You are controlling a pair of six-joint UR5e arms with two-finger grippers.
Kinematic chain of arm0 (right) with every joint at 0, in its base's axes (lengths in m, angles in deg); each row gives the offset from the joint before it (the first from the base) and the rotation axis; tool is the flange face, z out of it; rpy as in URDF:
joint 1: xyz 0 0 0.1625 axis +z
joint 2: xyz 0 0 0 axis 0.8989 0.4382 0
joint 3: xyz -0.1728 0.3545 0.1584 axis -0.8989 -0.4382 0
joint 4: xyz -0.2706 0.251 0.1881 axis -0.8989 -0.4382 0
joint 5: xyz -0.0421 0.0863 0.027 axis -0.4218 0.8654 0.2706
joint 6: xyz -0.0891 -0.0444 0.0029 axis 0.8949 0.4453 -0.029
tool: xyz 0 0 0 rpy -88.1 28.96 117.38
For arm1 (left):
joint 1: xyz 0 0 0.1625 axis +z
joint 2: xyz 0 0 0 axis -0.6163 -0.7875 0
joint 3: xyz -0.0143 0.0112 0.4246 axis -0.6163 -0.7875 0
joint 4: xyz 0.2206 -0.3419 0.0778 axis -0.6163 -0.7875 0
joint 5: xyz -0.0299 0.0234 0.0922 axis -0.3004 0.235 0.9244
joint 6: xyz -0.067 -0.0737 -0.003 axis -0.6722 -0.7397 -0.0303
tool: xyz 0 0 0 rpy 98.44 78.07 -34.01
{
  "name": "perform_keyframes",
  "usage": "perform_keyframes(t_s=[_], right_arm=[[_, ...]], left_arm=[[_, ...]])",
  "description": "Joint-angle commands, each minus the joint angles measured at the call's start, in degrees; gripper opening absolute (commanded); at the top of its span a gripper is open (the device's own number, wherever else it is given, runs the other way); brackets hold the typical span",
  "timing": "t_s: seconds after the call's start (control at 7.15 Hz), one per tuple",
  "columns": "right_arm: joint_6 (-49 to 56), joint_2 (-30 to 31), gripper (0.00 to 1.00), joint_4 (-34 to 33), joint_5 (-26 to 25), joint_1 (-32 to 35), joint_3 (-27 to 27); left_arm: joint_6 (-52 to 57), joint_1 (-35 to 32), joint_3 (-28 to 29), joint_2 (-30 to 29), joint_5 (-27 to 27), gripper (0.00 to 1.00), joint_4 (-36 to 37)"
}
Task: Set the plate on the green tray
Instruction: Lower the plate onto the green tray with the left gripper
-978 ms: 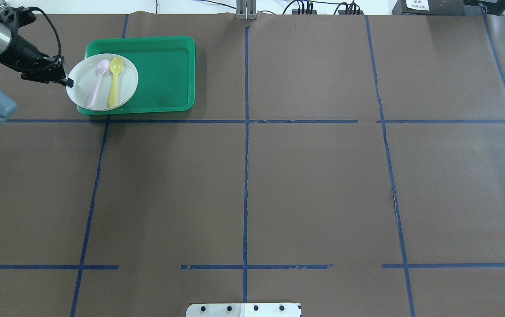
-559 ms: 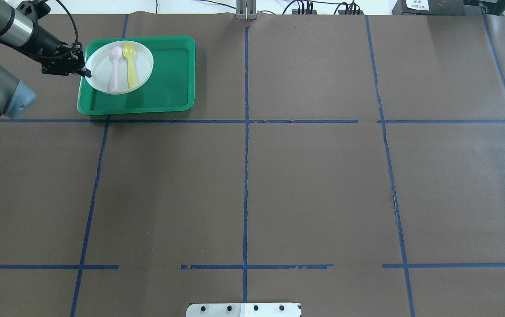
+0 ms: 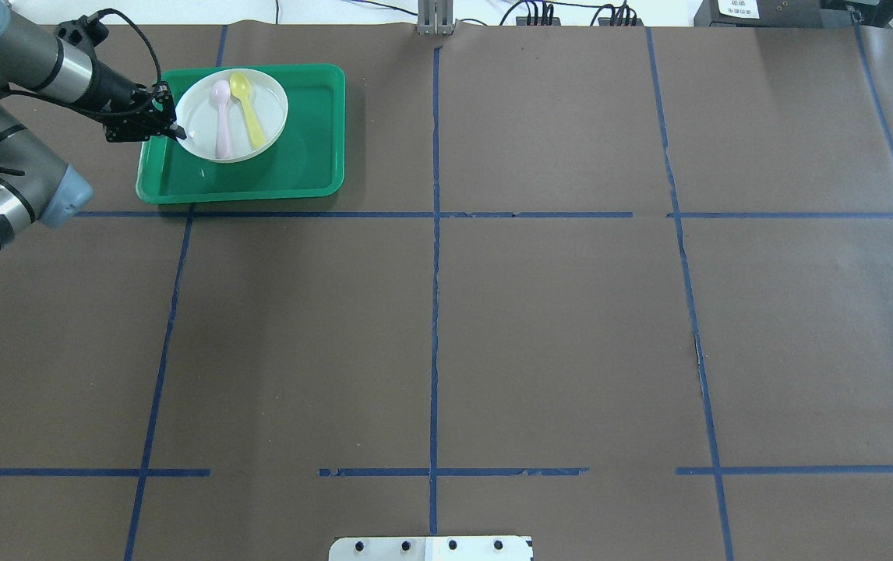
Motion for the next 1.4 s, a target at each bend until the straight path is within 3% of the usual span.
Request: perform_keyframes(t_s=[0.0,0.56,0.7,0.98,1.26], right_arm=[[-0.04,0.0,1.0,0.0,0.0,0.0,0.03],[-0.04,0.0,1.0,0.09,0.0,0.0,0.03],[-0.04,0.0,1.0,0.09,0.0,0.0,0.03],[0.04,0.0,1.0,0.0,0.0,0.0,0.03],[-0.04,0.0,1.0,0.0,0.0,0.0,0.03]], left_arm=[[-1.58,1.12,0.33,-0.01,1.82,0.0,-1.16],[0.35,0.5,0.15,0.69,-1.7,0.0,-1.34],[1.22,0.24,-0.11,0.86,-1.61,0.99,-1.6],[1.67,0.06,-0.55,2.62,-1.52,1.0,-4.31],[3.06,-0.2,-5.0,4.63,-1.52,1.0,-4.33]])
